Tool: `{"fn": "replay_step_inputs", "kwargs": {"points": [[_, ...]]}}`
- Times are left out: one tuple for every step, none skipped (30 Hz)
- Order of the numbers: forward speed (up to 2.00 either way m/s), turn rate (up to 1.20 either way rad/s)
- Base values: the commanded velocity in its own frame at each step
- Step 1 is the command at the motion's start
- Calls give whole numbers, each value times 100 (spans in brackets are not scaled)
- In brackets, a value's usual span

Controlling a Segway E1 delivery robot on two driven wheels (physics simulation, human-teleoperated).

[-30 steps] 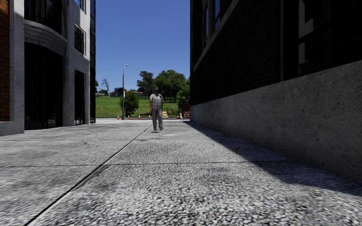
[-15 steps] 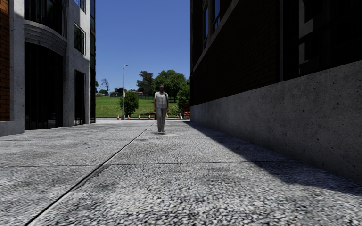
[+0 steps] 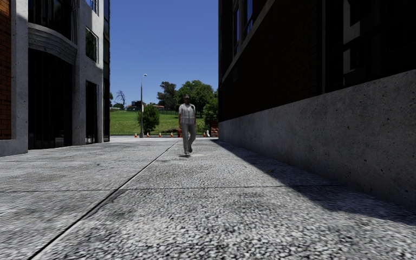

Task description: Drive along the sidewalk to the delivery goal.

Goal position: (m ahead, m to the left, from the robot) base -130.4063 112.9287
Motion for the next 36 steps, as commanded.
{"fn": "replay_step_inputs", "kwargs": {"points": [[0,31],[0,34],[0,34],[0,34],[0,34],[0,34],[0,34],[0,34],[0,34],[0,34],[0,34],[0,34],[0,34],[0,34],[0,34],[0,34],[0,34],[0,34],[0,34],[0,34],[0,35],[0,38],[0,38],[0,40],[0,41],[0,41],[0,41],[0,41],[0,43],[0,45],[0,45],[0,46],[0,46],[0,46],[0,46],[0,46]]}}
